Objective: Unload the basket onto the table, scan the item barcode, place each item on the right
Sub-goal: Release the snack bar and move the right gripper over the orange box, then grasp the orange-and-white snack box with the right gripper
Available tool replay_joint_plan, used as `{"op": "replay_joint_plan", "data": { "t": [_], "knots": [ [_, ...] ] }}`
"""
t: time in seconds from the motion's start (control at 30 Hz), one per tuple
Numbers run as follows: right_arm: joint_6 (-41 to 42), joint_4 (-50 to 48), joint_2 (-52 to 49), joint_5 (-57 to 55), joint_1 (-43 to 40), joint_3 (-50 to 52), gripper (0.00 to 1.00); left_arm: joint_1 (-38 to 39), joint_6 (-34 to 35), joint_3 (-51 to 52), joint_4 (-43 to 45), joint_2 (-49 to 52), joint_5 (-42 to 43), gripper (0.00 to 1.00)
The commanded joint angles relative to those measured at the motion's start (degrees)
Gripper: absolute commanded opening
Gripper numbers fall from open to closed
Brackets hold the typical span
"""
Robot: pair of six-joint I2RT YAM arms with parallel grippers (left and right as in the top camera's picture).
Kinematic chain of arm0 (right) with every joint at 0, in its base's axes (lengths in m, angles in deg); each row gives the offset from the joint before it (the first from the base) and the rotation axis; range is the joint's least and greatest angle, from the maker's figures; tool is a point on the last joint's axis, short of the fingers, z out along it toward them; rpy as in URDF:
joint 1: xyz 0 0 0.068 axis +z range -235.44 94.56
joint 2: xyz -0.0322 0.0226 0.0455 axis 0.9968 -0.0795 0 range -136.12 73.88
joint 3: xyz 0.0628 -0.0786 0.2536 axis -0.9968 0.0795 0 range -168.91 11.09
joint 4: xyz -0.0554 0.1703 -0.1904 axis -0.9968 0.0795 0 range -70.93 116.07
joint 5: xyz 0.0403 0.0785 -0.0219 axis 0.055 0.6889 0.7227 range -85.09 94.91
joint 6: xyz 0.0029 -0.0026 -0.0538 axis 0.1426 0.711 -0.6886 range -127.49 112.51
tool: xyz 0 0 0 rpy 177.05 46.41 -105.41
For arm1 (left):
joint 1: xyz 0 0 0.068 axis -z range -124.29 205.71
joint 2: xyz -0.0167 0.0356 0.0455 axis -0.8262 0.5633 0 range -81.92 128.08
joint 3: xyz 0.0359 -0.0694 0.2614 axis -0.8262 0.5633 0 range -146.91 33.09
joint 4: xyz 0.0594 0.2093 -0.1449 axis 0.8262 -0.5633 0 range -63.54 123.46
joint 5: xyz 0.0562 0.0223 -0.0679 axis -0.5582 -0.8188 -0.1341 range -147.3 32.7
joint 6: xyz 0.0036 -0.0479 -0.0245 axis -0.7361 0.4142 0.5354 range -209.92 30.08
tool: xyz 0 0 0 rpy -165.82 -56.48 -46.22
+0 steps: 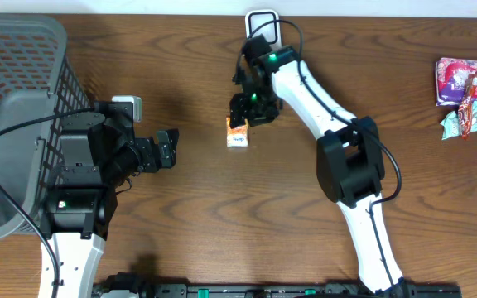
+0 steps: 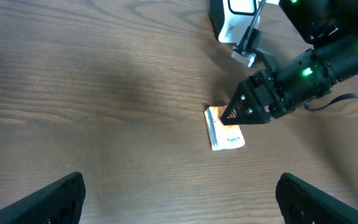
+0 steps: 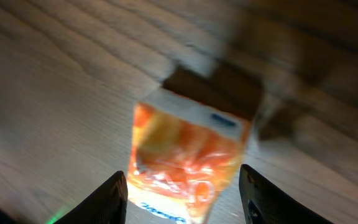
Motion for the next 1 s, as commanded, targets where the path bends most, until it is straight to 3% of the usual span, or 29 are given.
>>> {"op": "replay_joint_plan", "data": {
  "t": [0.0, 0.17, 0.37, 0.73, 0.97],
  "knots": [
    [1.4, 0.0, 0.2, -3.4, 0.9, -0.1, 0.52, -0.2, -0.8, 0.3, 0.1, 0.0, 0.3, 0.97],
    [1.4, 0.4, 0.2, -5.8, 1.0, -0.1, 0.4, -0.2, -0.8, 0.3, 0.1, 0.0, 0.3, 0.97],
    [1.4, 1.3, 0.2, -7.1, 1.2, -0.1, 0.4, -0.2, -0.8, 0.3, 0.1, 0.0, 0.3, 0.97],
    [1.4, 4.1, 0.0, -19.2, 1.9, -0.1, 0.43, -0.2, -0.8, 0.3, 0.1, 0.0, 0.3, 0.97],
    [1.4, 4.0, -0.9, -19.7, 1.7, -0.1, 0.46, -0.2, -0.8, 0.3, 0.1, 0.0, 0.3, 0.97]
  ]
}}
